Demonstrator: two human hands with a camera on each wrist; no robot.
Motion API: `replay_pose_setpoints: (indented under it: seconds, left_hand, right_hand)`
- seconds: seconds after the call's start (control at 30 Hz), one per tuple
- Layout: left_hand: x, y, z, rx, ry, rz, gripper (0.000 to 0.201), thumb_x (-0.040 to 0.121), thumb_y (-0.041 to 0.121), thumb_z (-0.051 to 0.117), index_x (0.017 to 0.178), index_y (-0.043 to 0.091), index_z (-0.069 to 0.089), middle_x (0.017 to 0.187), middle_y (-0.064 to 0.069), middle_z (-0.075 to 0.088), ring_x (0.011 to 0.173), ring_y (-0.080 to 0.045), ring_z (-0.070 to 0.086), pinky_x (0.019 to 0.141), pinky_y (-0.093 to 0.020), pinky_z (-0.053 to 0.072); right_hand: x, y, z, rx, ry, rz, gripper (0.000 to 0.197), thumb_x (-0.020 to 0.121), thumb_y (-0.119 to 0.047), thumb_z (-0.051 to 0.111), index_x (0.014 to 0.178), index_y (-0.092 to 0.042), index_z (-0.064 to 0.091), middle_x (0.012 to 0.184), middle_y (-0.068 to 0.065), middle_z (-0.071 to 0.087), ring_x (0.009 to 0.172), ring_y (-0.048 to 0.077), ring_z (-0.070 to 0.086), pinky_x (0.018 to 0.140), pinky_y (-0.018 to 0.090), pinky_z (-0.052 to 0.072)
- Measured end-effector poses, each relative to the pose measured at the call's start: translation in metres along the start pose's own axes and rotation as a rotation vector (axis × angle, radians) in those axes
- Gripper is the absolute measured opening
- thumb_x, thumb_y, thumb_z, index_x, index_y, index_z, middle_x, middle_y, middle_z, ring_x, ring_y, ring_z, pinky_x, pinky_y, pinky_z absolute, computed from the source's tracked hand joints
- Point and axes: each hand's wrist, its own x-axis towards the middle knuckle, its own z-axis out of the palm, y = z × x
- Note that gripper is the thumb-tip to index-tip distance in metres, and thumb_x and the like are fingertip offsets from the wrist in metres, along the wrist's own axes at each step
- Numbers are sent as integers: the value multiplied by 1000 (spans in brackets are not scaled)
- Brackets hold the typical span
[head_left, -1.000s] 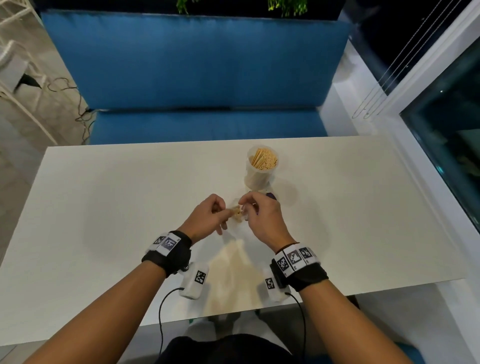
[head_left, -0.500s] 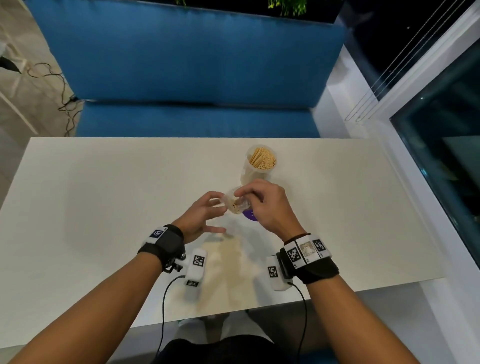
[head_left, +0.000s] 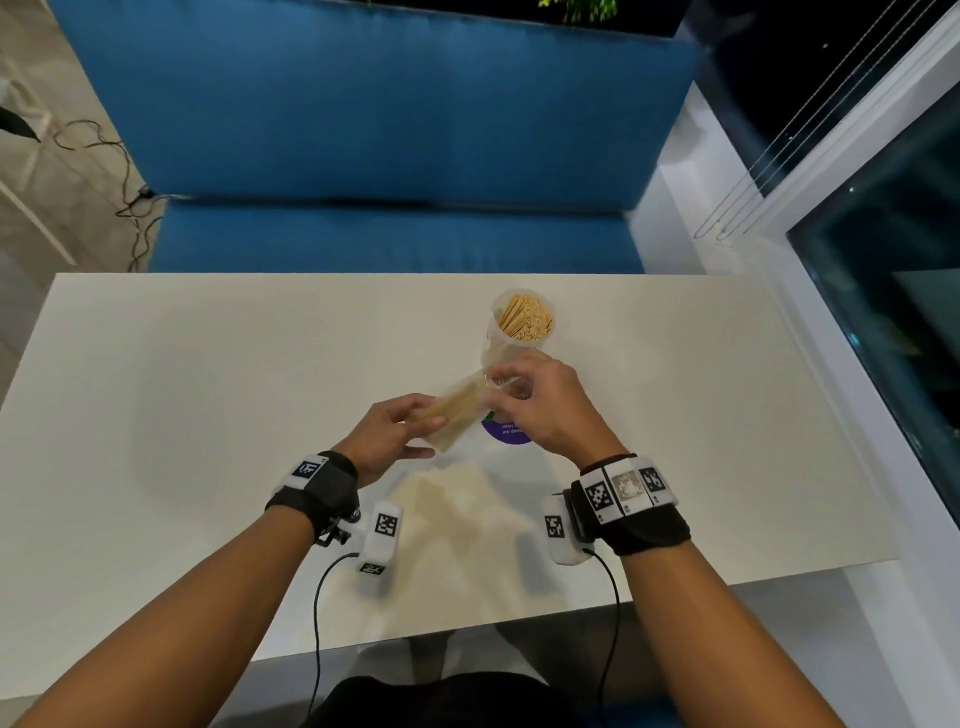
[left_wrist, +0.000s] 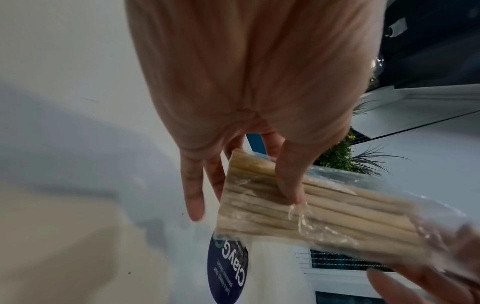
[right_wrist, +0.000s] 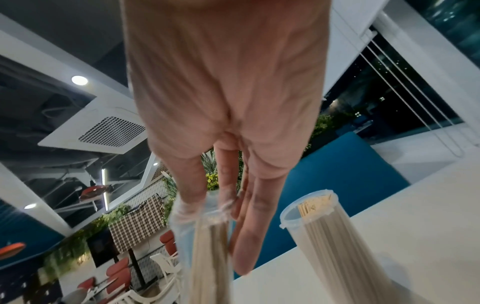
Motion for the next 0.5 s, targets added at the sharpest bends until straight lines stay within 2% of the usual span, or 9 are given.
replay_pose_setpoints:
  seconds: [0.13, 0.2, 0.27, 0.3, 0.33, 0.4, 0.5]
  left_hand:
    - [-2, 1, -8, -36, -61, -66, 27, 93, 10, 71, 120, 8, 71, 115, -14, 68, 108, -29, 66, 97, -60, 54]
    - [-3, 1, -11, -97, -99, -130, 31, 95, 17, 68, 125, 10, 69, 116, -13, 67, 111, -31, 64, 96, -64, 52]
    - [-4, 1, -11, -241, -128, -192, 35, 98, 24, 64, 130, 9, 66, 120, -15, 63, 114, -37, 61, 94, -68, 51]
    - [-4, 2, -10, -323, -108, -209, 37, 99, 26, 63, 131, 8, 64, 122, -16, 61, 115, -39, 61, 93, -66, 52]
    - [-3, 2, -9, -385, -61, -212, 37, 99, 26, 63, 130, 6, 64, 122, -17, 60, 114, -39, 62, 91, -62, 54]
    - [-1, 6, -7, -414, 67, -186, 32, 99, 23, 64, 125, 6, 65, 118, -13, 59, 107, -32, 64, 83, -46, 60]
    - [4, 15, -5, -392, 188, -125, 22, 100, 20, 62, 118, 8, 66, 108, -6, 60, 94, -20, 61, 72, -31, 59]
  right_hand:
    - [3, 10, 3, 162, 37, 63, 19, 98, -13, 70, 116, -14, 74, 112, 4, 70, 84, 20, 77, 73, 23, 63]
    - [4, 20, 5, 288, 45, 127, 18, 99, -8, 67, 115, -14, 74, 109, 8, 73, 78, 23, 79, 80, 32, 64]
    - [5, 30, 10, 470, 65, 177, 18, 98, -6, 68, 114, -11, 74, 112, 13, 73, 82, 28, 79, 88, 45, 63]
    - [5, 34, 13, 557, 80, 188, 18, 98, -6, 69, 115, -9, 73, 114, 16, 73, 86, 30, 79, 90, 48, 63]
    - [4, 38, 16, 630, 96, 192, 19, 98, -6, 70, 116, -7, 72, 115, 18, 72, 89, 32, 79, 91, 49, 62]
    - [2, 42, 21, 741, 109, 182, 21, 99, -4, 68, 119, -6, 70, 117, 20, 71, 94, 33, 78, 92, 48, 62]
    - [-1, 44, 29, 817, 117, 162, 23, 100, 3, 63, 121, -4, 68, 121, 21, 66, 98, 32, 77, 87, 40, 64]
